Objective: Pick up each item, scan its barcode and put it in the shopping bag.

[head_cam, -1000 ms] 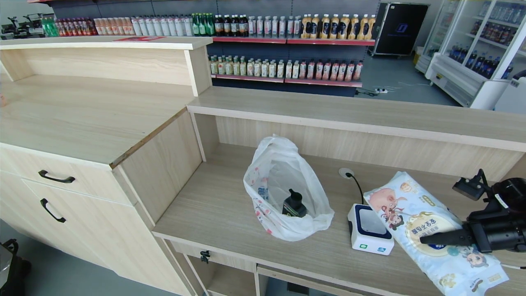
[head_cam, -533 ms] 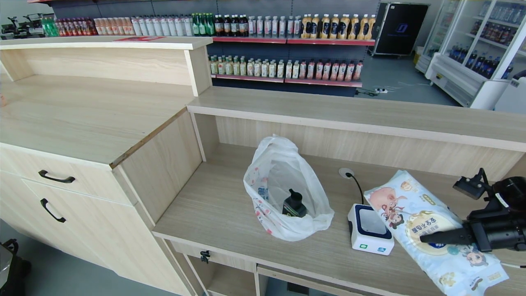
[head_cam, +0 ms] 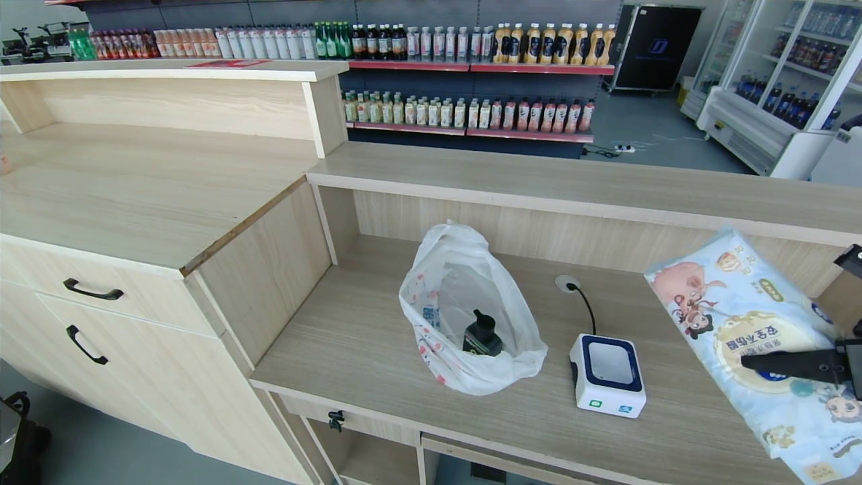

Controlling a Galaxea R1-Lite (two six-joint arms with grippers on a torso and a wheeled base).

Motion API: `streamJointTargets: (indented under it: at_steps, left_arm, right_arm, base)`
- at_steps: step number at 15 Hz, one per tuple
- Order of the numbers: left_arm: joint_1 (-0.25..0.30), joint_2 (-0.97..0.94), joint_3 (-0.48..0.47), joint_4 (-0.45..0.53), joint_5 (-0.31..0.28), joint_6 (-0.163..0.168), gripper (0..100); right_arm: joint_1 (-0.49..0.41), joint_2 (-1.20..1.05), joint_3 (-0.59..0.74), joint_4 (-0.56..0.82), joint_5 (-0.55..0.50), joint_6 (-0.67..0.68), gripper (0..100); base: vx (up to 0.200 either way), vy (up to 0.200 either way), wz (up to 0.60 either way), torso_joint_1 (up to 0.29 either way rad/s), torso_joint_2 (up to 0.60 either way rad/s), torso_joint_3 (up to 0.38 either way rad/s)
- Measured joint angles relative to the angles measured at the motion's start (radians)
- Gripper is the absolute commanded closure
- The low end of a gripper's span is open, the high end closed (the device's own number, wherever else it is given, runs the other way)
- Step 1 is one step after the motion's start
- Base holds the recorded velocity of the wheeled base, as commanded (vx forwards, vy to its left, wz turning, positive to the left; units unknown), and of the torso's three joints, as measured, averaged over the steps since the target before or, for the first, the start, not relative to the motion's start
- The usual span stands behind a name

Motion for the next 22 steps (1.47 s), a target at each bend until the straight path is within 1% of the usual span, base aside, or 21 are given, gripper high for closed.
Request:
streamJointTargets:
  at_steps: [1,2,3,4,5,6,7,8,9,10,11,15,16,18,21,22]
  left_arm:
    - [0.0,0.0,0.0,0.0,0.0,0.0,0]
    - [0.0,0.0,0.0,0.0,0.0,0.0,0]
    - [0.0,0.0,0.0,0.0,0.0,0.0,0]
    - [0.0,0.0,0.0,0.0,0.0,0.0,0]
    - [0.0,0.0,0.0,0.0,0.0,0.0,0]
    - [0.0,0.0,0.0,0.0,0.0,0.0,0]
    - [0.0,0.0,0.0,0.0,0.0,0.0,0]
    - [0.0,0.0,0.0,0.0,0.0,0.0,0]
    - [0.0,0.0,0.0,0.0,0.0,0.0,0]
    - [0.0,0.0,0.0,0.0,0.0,0.0,0]
    - [0.0,0.0,0.0,0.0,0.0,0.0,0]
    - [0.0,0.0,0.0,0.0,0.0,0.0,0]
    - [0.0,0.0,0.0,0.0,0.0,0.0,0]
    - [0.0,0.0,0.0,0.0,0.0,0.0,0]
    - [0.001,0.0,0.0,0.0,0.0,0.0,0]
    - [0.0,0.0,0.0,0.0,0.0,0.0,0]
  right_arm:
    - [0.002,-0.072,0.008,-0.002,-0.113,0.101,100]
    - [0.015,-0.14,0.016,-0.004,-0.274,0.186,100]
    - [0.036,-0.194,0.024,-0.005,-0.409,0.243,100]
    - [0.069,-0.239,0.033,-0.006,-0.569,0.276,100]
    - [0.122,-0.277,0.041,-0.007,-0.748,0.299,100]
    - [0.184,-0.307,0.047,-0.011,-0.878,0.312,100]
    - [0.249,-0.334,0.051,-0.024,-0.963,0.32,100]
    - [0.311,-0.359,0.053,-0.061,-1.016,0.324,100]
    - [0.356,-0.381,0.055,-0.107,-1.036,0.324,100]
    - [0.381,-0.398,0.057,-0.138,-1.033,0.326,100]
    - [0.404,-0.41,0.056,-0.201,-1.013,0.326,100]
    - [0.488,-0.413,0.056,-0.29,-0.998,0.32,100]
    - [0.502,-0.401,0.056,-0.311,-0.993,0.32,100]
    - [0.519,-0.356,0.075,-0.344,-0.944,0.326,100]
    - [0.525,-0.252,0.103,-0.408,-0.912,0.363,100]
    - [0.526,-0.207,0.105,-0.467,-0.881,0.377,100]
  base:
    - [0.0,0.0,0.0,0.0,0.0,0.0]
    - [0.0,0.0,0.0,0.0,0.0,0.0]
    - [0.0,0.0,0.0,0.0,0.0,0.0]
    - [0.0,0.0,0.0,0.0,0.0,0.0]
    - [0.0,0.0,0.0,0.0,0.0,0.0]
    - [0.0,0.0,0.0,0.0,0.0,0.0]
    - [0.0,0.0,0.0,0.0,0.0,0.0]
    - [0.0,0.0,0.0,0.0,0.0,0.0]
    - [0.0,0.0,0.0,0.0,0.0,0.0]
    - [0.0,0.0,0.6,0.007,0.01,0.007]
    - [0.0,0.0,0.6,-0.007,0.0,0.002]
    - [0.0,0.0,0.6,0.002,0.0,0.0]
    - [0.0,0.0,0.0,0.0,0.0,0.0]
    - [0.0,0.0,0.0,0.0,0.0,0.0]
    - [0.0,0.0,0.0,0.0,0.0,0.0]
    - [0.0,0.0,0.0,0.0,0.0,0.0]
